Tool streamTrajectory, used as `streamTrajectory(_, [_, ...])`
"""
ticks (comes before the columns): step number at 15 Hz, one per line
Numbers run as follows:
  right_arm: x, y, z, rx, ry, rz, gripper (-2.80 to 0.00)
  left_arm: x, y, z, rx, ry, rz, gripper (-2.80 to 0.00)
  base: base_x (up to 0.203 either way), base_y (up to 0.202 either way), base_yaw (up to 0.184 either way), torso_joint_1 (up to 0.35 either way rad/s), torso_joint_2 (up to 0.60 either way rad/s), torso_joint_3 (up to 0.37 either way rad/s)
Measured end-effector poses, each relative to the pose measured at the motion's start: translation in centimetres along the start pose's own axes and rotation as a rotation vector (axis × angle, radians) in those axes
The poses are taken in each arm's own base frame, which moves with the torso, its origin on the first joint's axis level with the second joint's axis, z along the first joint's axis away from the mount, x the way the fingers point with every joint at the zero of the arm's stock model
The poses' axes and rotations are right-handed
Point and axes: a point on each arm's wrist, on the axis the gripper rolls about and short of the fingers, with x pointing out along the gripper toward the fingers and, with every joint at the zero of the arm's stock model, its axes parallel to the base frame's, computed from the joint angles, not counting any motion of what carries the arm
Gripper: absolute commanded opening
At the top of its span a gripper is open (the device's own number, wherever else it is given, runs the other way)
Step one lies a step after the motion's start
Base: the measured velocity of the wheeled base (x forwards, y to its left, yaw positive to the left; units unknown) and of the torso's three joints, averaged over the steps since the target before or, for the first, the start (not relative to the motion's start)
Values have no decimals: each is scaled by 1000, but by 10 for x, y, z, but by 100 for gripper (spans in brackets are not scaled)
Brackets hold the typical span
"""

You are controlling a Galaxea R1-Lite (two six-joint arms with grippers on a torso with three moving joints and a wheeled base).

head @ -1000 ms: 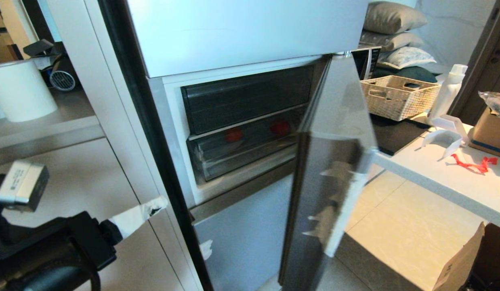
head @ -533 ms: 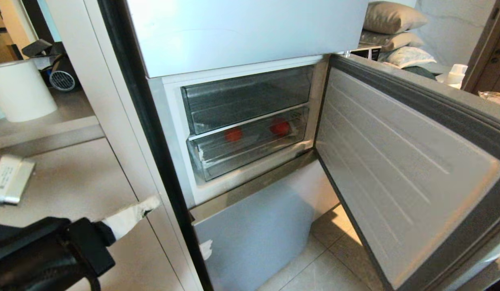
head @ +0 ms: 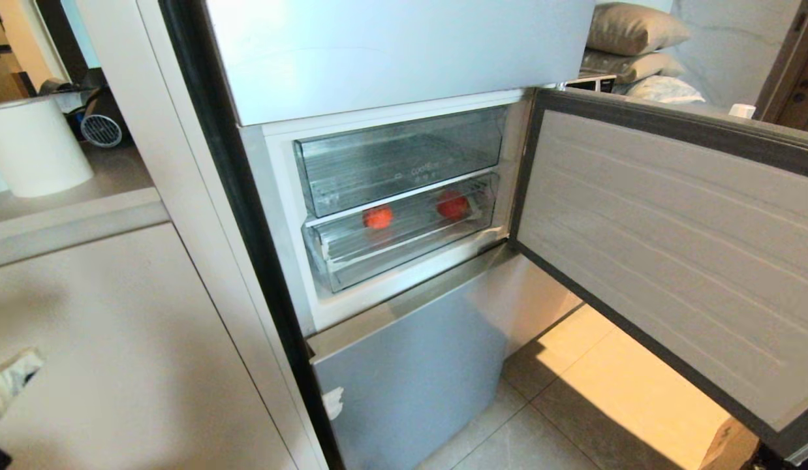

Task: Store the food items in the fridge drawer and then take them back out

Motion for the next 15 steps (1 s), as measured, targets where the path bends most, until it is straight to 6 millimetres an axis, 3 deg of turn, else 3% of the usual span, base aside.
streamTrajectory(3, [0, 0, 0, 0, 0, 0, -280, -20, 20, -43, 176, 97, 72, -280, 0, 0, 0, 0, 0, 0])
streamTrajectory(6, [0, 0, 0, 0, 0, 0, -280, -32, 33, -82, 260, 182, 34, -280, 0, 0, 0, 0, 0, 0])
streamTrajectory(12, [0, 0, 0, 0, 0, 0, -280, -47, 36, -101, 456, 200, -197, -280, 0, 0, 0, 0, 0, 0])
streamTrajectory(15, [0, 0, 0, 4, 0, 0, -280, -51, 37, -109, 409, 298, -301, -280, 0, 0, 0, 0, 0, 0])
